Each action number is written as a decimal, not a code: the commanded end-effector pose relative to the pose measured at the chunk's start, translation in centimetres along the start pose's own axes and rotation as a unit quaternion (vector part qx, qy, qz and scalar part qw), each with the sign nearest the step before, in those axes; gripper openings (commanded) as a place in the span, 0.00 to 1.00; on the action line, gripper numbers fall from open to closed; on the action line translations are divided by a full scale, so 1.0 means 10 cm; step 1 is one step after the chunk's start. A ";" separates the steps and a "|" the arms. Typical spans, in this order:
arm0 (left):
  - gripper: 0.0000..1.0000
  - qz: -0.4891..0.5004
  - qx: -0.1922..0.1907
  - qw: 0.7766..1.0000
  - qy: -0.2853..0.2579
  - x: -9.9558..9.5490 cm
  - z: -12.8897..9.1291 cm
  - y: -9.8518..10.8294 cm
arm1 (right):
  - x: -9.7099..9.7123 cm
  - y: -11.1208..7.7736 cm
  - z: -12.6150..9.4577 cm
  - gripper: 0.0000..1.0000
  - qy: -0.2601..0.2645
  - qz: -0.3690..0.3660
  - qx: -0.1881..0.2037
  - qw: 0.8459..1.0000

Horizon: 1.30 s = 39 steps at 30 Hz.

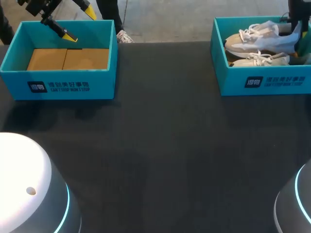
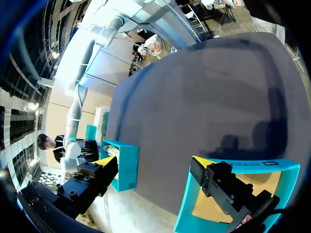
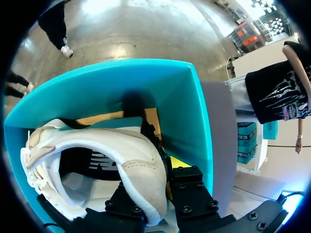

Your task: Take the shoe out of the shoebox, open the shoe tongue, remove and reinsert the insole, then place the shoe into the shoebox

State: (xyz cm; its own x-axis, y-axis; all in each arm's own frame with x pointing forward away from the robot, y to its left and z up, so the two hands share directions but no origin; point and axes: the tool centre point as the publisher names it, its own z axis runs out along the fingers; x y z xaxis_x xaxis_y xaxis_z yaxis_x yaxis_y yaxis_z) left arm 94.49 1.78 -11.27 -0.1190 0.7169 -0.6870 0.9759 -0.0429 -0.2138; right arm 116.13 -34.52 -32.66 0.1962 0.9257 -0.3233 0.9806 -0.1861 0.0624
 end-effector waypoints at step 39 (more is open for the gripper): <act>1.00 0.000 -0.002 1.000 0.001 0.00 0.00 -0.01 | 0.10 0.06 0.36 0.00 0.008 0.008 0.023 1.000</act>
State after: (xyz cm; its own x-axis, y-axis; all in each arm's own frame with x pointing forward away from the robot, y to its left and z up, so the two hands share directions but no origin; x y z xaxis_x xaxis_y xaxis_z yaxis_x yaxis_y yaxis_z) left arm 94.49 1.78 -11.27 -0.1190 0.7169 -0.6869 0.9759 -0.0429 -0.2138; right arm 116.25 -34.79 -36.03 0.2097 0.9284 -0.3067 0.9772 -0.2101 0.0322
